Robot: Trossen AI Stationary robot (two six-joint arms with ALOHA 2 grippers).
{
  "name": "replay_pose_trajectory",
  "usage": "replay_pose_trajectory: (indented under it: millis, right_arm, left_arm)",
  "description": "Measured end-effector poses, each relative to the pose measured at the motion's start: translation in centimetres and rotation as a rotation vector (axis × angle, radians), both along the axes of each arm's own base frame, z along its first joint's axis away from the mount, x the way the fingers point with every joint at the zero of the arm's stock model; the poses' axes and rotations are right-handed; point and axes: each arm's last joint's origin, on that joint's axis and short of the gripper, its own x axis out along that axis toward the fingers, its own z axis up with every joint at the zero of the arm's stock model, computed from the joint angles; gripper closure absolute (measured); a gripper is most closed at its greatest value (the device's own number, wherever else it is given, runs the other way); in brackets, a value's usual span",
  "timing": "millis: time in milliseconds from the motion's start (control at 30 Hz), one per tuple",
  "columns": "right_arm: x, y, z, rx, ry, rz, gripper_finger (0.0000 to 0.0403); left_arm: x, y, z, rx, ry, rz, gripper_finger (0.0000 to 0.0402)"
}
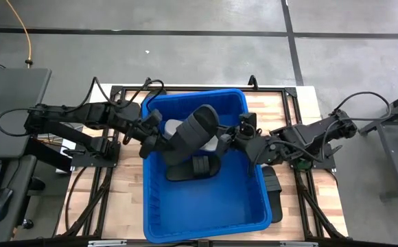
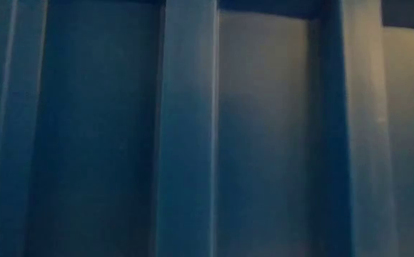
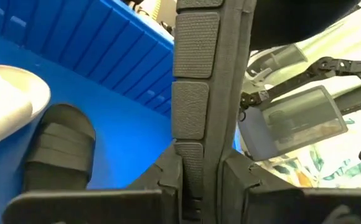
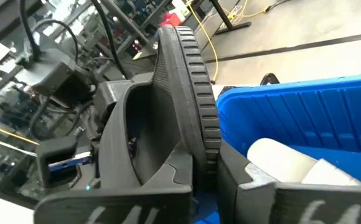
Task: Pick and place slides into bin
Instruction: Put the black slide into the blue bin
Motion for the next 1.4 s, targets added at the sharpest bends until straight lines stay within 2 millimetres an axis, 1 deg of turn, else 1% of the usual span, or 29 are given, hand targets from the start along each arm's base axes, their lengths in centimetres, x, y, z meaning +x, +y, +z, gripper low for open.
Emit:
replay_pose_trajectory:
  millis: [100,167,233,300,367,467,533,600,667,700,733,800,933,1000,1100,1200,1400]
  right_arm:
    - [0.0,-0.2,-0.2,-0.013,0.028,0.005,0.0392]
    - [-0.2,-0.3,-0.5,-0.004,0.054,0.013,0.0371]
    - [-0.5,-0.4,-1.1,-0.011,0.115,0.016,0.0341]
    - [-1.4,-0.9,-1.1,-0.033,0.159,-0.017,0.0311]
    - [-2.3,-1.2,-1.0,-0.011,0.181,-0.031,0.0284]
    - [-2.9,-1.3,-2.1,0.081,0.258,-0.008,0.025]
    - [-3.5,-1.3,-2.6,0.122,0.31,-0.002,0.0232]
    - [-4.6,-1.5,-2.6,0.144,0.359,-0.009,0.0219]
    - [-5.5,-1.7,-2.9,0.155,0.422,-0.028,0.0209]
    - [-5.9,-1.9,-3.1,0.166,0.445,-0.045,0.0206]
    - [-6.2,-2.0,-3.1,0.173,0.459,-0.058,0.0203]
    - [-7.1,-2.2,-2.7,0.174,0.447,-0.059,0.0199]
    - [-8.3,-2.5,-1.8,0.133,0.44,-0.028,0.0197]
    - [-9.0,-2.8,-1.4,0.126,0.436,-0.02,0.0199]
    - [-10.1,-3.3,-0.7,0.1,0.431,-0.005,0.0198]
    - [-10.7,-3.6,-0.3,0.064,0.437,0.014,0.0196]
    - [-11.8,-4.2,0.4,0.015,0.445,0.048,0.0196]
  left_arm:
    - [0.0,0.0,0.0,-0.005,0.007,0.0,0.0359]
    - [-0.2,0.0,-0.4,-0.01,0.046,0.001,0.0359]
    - [-0.6,0.0,-0.8,-0.013,0.11,0.0,0.0359]
    - [-1.2,-0.1,-1.6,-0.016,0.196,-0.032,0.0359]
    - [-1.0,-0.3,-1.6,-0.023,0.179,-0.076,0.0359]
    - [-1.3,-0.5,-1.5,-0.051,0.192,-0.127,0.0359]
    - [-1.3,-0.8,-1.8,-0.057,0.228,-0.132,0.0359]
    - [-1.2,-0.9,-2.1,-0.074,0.249,-0.139,0.0359]
    - [-0.9,-1.0,-2.3,-0.114,0.271,-0.166,0.0359]
    - [-0.7,-1.1,-2.7,-0.142,0.315,-0.174,0.0359]
    - [-0.3,-1.1,-3.3,-0.179,0.367,-0.184,0.0359]
    - [0.7,-1.4,-4.1,-0.235,0.41,-0.227,0.0359]
    - [3.1,-2.6,-5.0,-0.304,0.401,-0.313,0.0359]
    - [4.2,-2.8,-5.7,-0.366,0.424,-0.329,0.0359]
    - [5.4,-2.9,-6.5,-0.426,0.457,-0.314,0.0359]
    - [6.5,-2.9,-7.8,-0.466,0.51,-0.276,0.0359]
    - [9.3,-3.2,-9.0,-0.57,0.477,-0.302,0.0359]
